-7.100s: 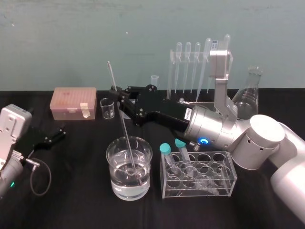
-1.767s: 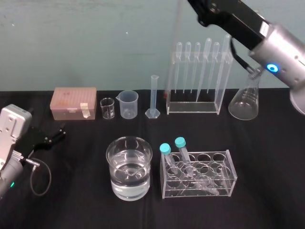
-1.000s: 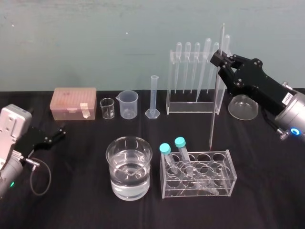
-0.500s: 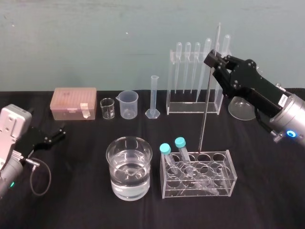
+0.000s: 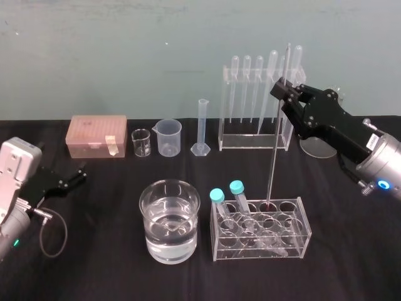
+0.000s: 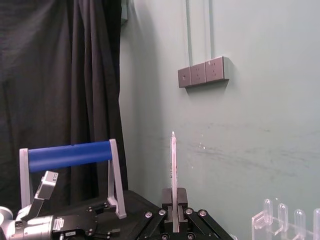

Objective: Hold the thermometer with one hand and immerse one end into the beaker, then reinsert it into the test tube rack.

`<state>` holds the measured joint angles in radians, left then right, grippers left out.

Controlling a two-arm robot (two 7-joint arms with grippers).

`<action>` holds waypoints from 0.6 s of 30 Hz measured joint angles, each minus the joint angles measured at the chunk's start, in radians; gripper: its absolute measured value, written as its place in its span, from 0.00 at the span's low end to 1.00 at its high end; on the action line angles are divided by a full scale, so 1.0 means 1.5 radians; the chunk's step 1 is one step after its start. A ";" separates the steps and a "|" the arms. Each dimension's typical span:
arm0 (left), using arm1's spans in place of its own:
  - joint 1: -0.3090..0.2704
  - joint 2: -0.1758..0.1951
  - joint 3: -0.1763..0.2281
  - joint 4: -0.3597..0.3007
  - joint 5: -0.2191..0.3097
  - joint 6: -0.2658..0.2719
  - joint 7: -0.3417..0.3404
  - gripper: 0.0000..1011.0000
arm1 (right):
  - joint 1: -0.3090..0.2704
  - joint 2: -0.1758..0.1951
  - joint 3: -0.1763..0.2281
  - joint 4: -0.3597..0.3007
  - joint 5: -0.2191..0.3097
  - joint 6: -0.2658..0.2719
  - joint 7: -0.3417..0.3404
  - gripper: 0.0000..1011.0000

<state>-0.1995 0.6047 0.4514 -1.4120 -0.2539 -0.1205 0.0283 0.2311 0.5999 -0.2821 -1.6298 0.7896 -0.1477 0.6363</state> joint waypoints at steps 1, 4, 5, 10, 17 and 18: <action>0.000 0.000 0.000 0.000 0.000 0.000 0.000 1.00 | 0.000 -0.003 0.000 0.006 0.000 -0.010 0.009 0.06; 0.000 0.000 0.000 0.000 0.000 0.000 0.000 1.00 | 0.000 -0.008 -0.002 0.015 -0.001 -0.021 0.023 0.06; 0.000 0.000 0.000 0.000 0.000 0.000 0.000 1.00 | 0.001 -0.010 -0.004 0.020 -0.003 -0.026 0.029 0.06; 0.000 0.000 0.000 0.000 0.000 0.000 0.000 1.00 | 0.004 -0.014 -0.013 0.034 -0.017 -0.034 0.036 0.06; 0.000 0.000 0.000 0.000 0.000 0.000 0.000 1.00 | 0.005 -0.020 -0.020 0.054 -0.037 -0.039 0.036 0.06; 0.000 0.000 0.000 0.000 0.000 0.000 0.000 1.00 | 0.005 -0.021 -0.020 0.056 -0.038 -0.039 0.035 0.06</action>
<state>-0.1995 0.6047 0.4514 -1.4120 -0.2539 -0.1205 0.0283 0.2386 0.5683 -0.3126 -1.5457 0.7323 -0.2057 0.6888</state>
